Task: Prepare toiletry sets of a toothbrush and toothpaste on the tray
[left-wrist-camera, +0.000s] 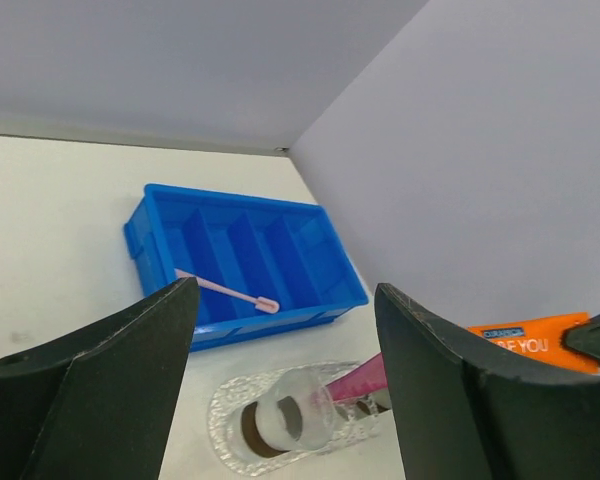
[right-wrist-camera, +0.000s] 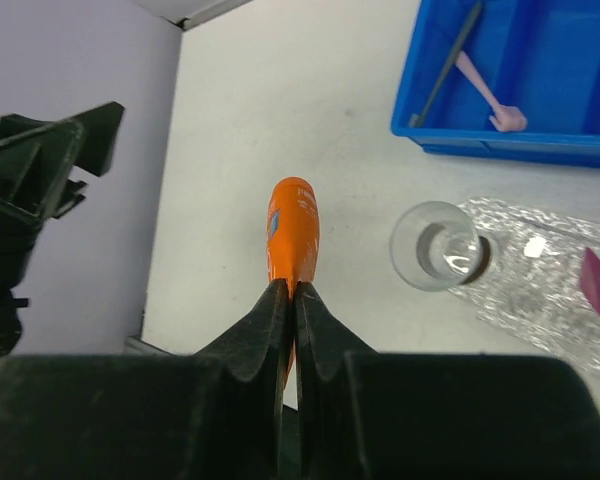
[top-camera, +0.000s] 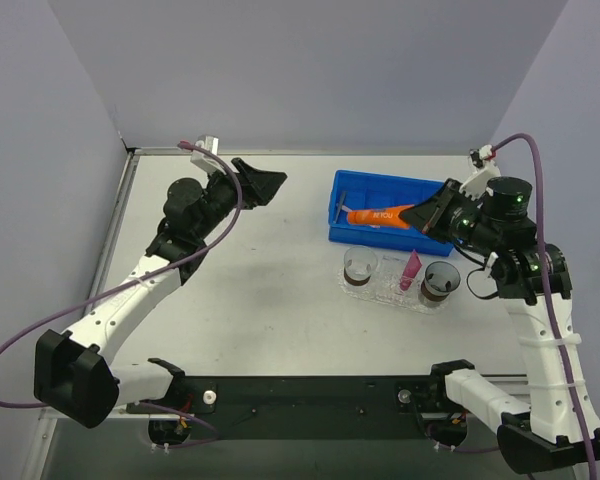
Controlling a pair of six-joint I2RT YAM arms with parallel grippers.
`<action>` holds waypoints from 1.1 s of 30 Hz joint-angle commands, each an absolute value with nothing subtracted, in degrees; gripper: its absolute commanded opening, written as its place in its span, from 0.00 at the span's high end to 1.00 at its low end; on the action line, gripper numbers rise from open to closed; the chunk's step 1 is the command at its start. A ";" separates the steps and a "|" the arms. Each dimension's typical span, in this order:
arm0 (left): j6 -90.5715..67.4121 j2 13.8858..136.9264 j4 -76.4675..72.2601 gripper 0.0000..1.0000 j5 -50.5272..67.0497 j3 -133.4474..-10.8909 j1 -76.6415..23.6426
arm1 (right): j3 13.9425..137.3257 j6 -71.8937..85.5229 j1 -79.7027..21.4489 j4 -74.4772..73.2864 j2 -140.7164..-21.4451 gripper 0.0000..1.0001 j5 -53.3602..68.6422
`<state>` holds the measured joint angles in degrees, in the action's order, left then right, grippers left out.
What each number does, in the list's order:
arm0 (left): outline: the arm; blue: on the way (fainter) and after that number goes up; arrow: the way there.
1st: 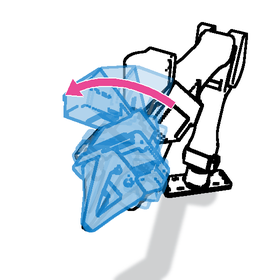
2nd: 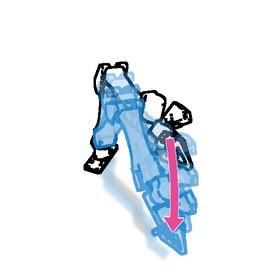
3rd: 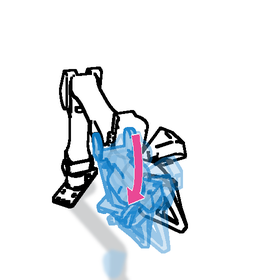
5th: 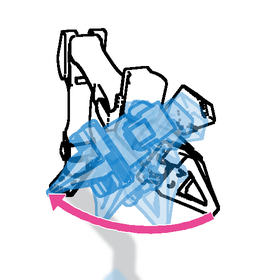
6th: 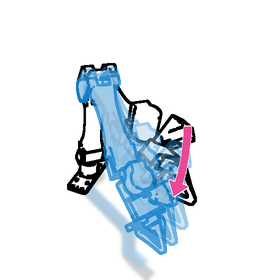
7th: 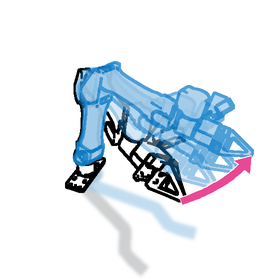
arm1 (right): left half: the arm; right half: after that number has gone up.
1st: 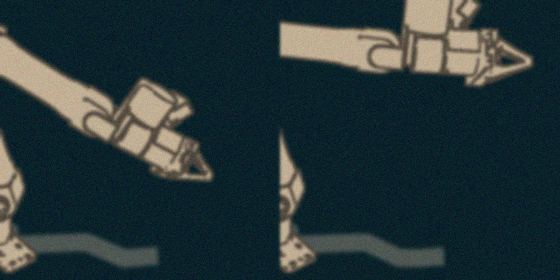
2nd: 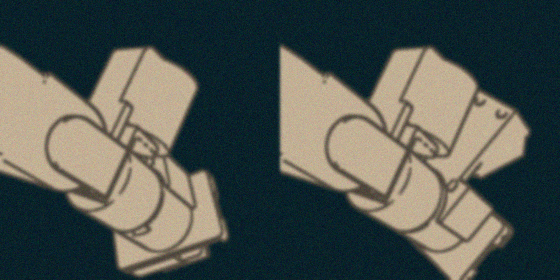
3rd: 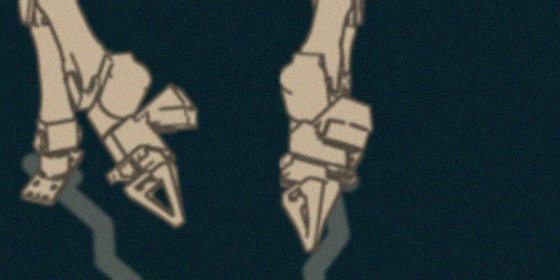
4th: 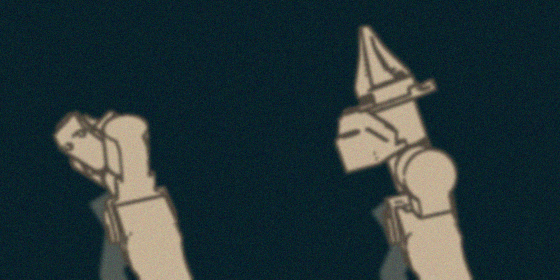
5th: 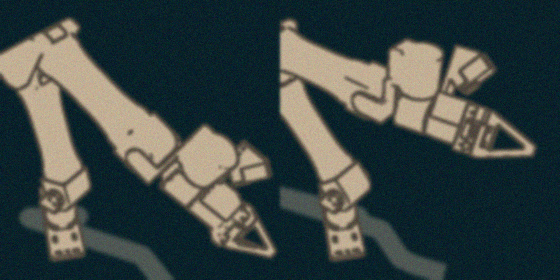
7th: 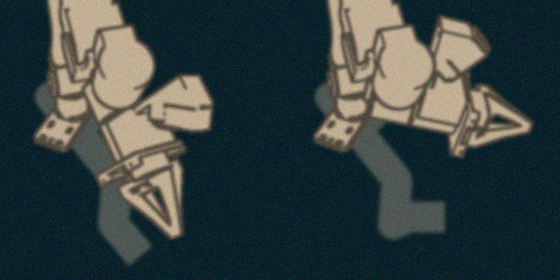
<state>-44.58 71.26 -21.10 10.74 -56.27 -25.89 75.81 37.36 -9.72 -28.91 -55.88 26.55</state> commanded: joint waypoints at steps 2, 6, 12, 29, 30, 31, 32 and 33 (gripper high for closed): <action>-31.47 68.12 -9.94 0.19 10.64 -59.77 -25.75 | 84.97 24.10 -9.40 -48.75 -56.69 1.00 17.59; -31.98 67.68 -9.67 0.19 10.02 -57.92 -25.66 | 87.53 20.66 -9.49 -55.36 -59.14 1.00 14.59; -34.45 68.38 -11.78 0.19 10.99 -56.52 -25.58 | 86.92 18.81 -9.58 -59.85 -63.01 1.00 13.89; -35.16 68.64 -11.25 0.19 10.46 -55.11 -25.58 | 87.10 17.75 -19.95 -60.73 -70.13 1.00 -3.33; -35.42 68.64 -11.34 0.19 10.37 -55.11 -25.58 | 87.45 17.75 -20.13 -60.56 -70.57 1.00 -3.69; -35.51 68.64 -11.34 0.19 10.37 -55.11 -25.58 | 87.54 17.84 -20.21 -59.86 -70.92 1.00 -3.69; -35.68 68.73 -11.34 0.19 10.02 -55.11 -25.58 | 87.54 17.84 -20.21 -59.33 -71.45 1.00 -3.78; -35.94 68.64 -11.34 0.19 10.02 -55.02 -25.58 | 87.54 18.02 -20.21 -58.98 -71.63 1.00 -3.95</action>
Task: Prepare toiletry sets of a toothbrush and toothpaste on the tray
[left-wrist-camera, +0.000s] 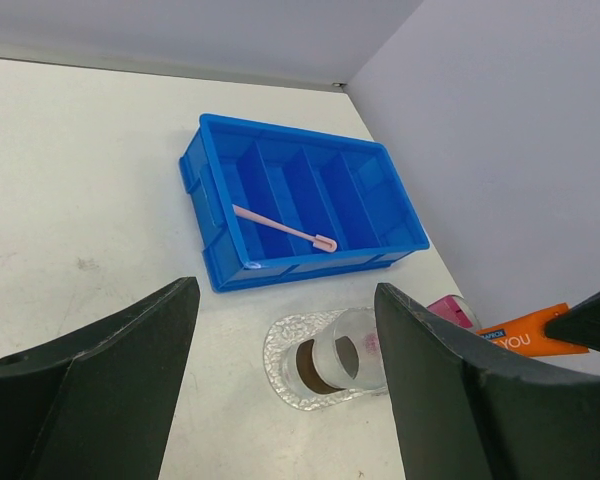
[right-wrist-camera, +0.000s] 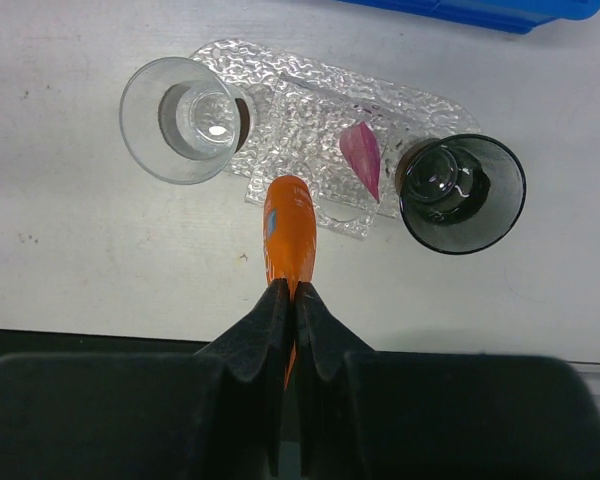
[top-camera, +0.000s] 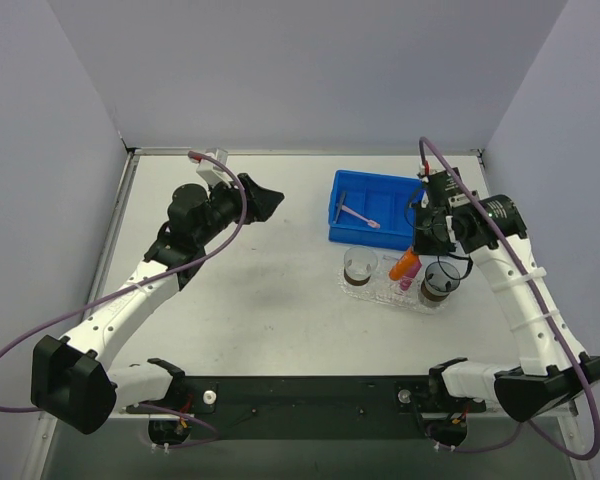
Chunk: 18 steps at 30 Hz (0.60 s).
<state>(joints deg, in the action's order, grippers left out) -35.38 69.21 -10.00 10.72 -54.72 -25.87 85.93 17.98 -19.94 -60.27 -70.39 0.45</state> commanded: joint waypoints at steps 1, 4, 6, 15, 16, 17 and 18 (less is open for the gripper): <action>-36.12 68.73 -11.34 0.19 9.93 -54.93 -25.49 | 87.54 17.93 -20.13 -58.37 -71.89 1.00 -4.39; -36.65 68.56 -11.43 0.19 9.67 -54.32 -25.49 | 88.07 17.49 -20.21 -57.40 -73.04 1.00 -5.36; -37.00 68.38 -11.60 0.19 9.32 -53.79 -25.40 | 88.15 17.31 -20.13 -56.61 -73.65 1.00 -6.15; -38.14 68.47 -12.22 0.19 9.23 -53.26 -24.70 | 88.60 16.61 -20.30 -55.02 -76.99 1.00 -4.74; -38.06 68.47 -12.22 0.19 9.23 -53.26 -24.70 | 88.16 16.61 -20.30 -54.76 -76.91 1.00 -4.92; -38.32 68.55 -12.22 0.19 9.32 -53.26 -24.70 | 87.63 16.44 -20.30 -54.58 -76.90 1.00 -5.10; -38.49 68.82 -12.22 0.19 9.32 -53.17 -24.61 | 87.37 16.35 -20.22 -54.32 -76.90 1.00 -5.36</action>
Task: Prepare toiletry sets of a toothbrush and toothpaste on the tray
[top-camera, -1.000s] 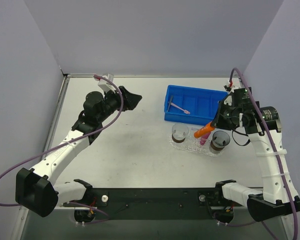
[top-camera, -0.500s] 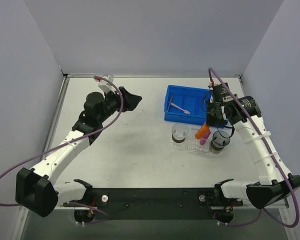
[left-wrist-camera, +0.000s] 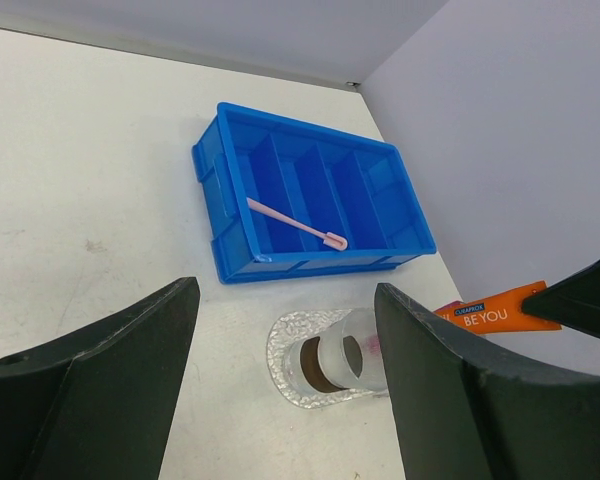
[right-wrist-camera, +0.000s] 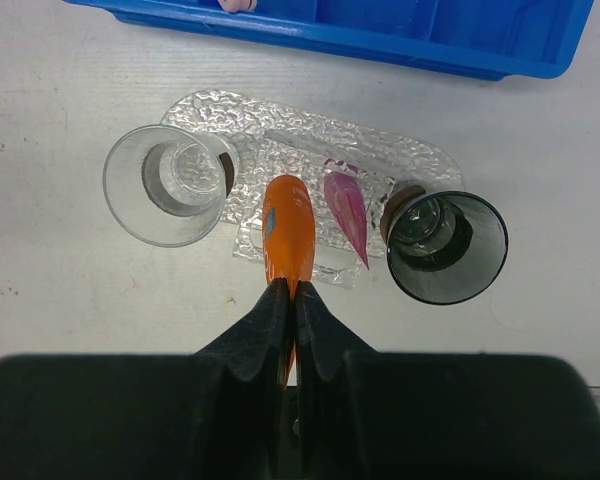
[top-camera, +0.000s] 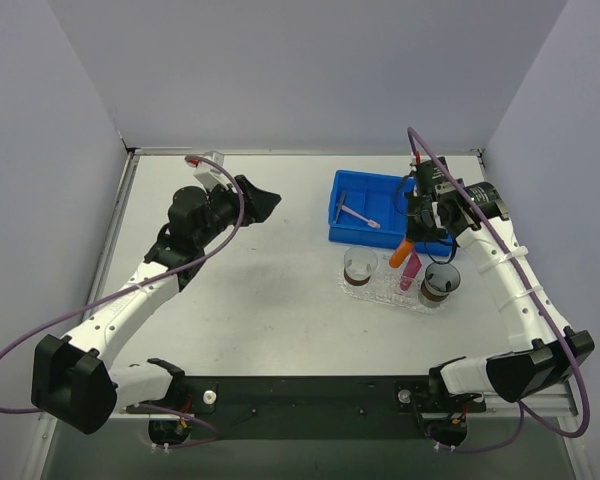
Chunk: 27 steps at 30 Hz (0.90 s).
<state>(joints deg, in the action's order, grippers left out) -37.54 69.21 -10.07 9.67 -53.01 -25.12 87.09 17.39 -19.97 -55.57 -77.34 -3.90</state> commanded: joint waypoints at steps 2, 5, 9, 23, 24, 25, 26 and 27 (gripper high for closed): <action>-38.85 68.99 -12.39 0.19 9.49 -53.17 -24.43 | 87.01 16.17 -20.30 -54.14 -76.99 1.00 -5.45; -39.46 69.52 -12.83 0.19 9.67 -53.35 -24.26 | 86.31 16.26 -20.30 -53.53 -77.34 1.00 -5.45; -40.08 70.49 -13.27 0.19 10.20 -53.96 -24.08 | 85.78 16.52 -20.39 -53.44 -77.70 1.00 -4.92; -41.04 72.68 -13.54 0.19 11.51 -54.84 -24.00 | 82.53 17.40 -21.01 -53.17 -77.43 1.00 -5.97; -41.04 72.95 -13.62 0.19 11.60 -55.02 -23.99 | 82.36 17.49 -21.09 -52.91 -77.52 1.00 -6.15; -41.13 73.04 -13.62 0.19 11.69 -55.11 -24.08 | 82.27 17.32 -21.01 -52.74 -77.61 1.00 -6.33; -41.13 73.12 -13.54 0.19 11.78 -55.19 -24.00 | 81.92 17.31 -21.01 -52.56 -77.61 1.00 -6.42; -41.13 73.30 -13.62 0.19 11.78 -55.20 -24.08 | 81.65 17.40 -21.09 -52.12 -77.61 1.00 -6.50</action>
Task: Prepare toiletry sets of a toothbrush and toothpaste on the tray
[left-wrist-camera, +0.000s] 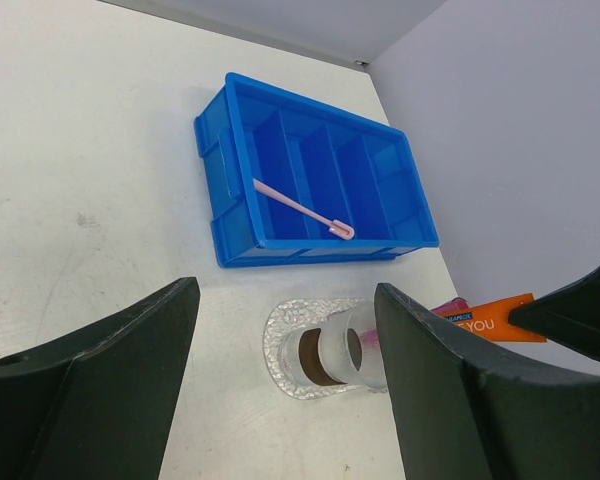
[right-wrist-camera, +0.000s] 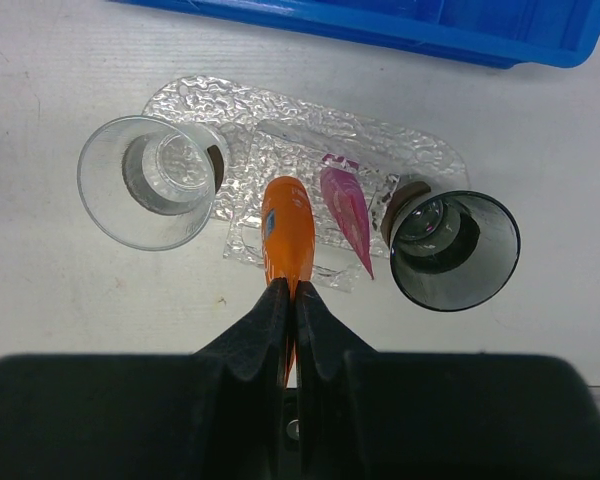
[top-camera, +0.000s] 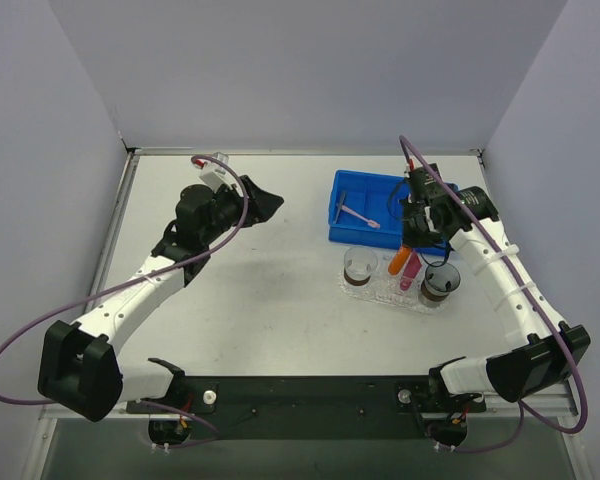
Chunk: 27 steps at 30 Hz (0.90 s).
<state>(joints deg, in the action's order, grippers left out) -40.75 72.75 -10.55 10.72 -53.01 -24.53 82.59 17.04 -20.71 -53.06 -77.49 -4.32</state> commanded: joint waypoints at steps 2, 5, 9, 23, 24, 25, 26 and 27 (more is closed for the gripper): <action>-41.22 73.48 -13.54 0.19 11.86 -55.37 -24.00 | 81.30 17.32 -21.01 -51.68 -77.61 1.00 -6.68; -41.31 73.57 -13.62 0.19 11.95 -55.46 -24.17 | 80.69 17.58 -21.09 -50.81 -77.70 1.00 -6.77; -41.31 74.00 -13.54 0.19 12.13 -55.72 -24.08 | 80.68 17.84 -21.01 -50.10 -77.70 1.00 -6.94; -41.75 74.71 -13.62 0.19 12.57 -56.34 -23.99 | 81.83 18.37 -21.01 -49.31 -77.70 1.00 -8.35; -41.84 74.71 -13.62 0.19 12.66 -56.34 -24.08 | 81.91 18.28 -21.09 -49.31 -77.70 1.00 -8.52; -41.84 74.71 -13.62 0.19 12.66 -56.34 -24.08 | 81.91 18.46 -21.01 -49.22 -77.52 1.00 -8.61; -41.92 74.71 -13.62 0.19 12.74 -56.34 -24.00 | 81.91 18.54 -21.09 -49.22 -77.43 1.00 -8.70; -42.01 74.71 -13.62 0.19 12.74 -56.34 -23.99 | 82.00 18.54 -21.01 -49.22 -77.34 1.00 -8.61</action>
<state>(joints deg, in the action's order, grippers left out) -41.60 74.83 -10.57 11.86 -53.52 -24.47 81.52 17.93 -20.73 -49.91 -77.52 -6.26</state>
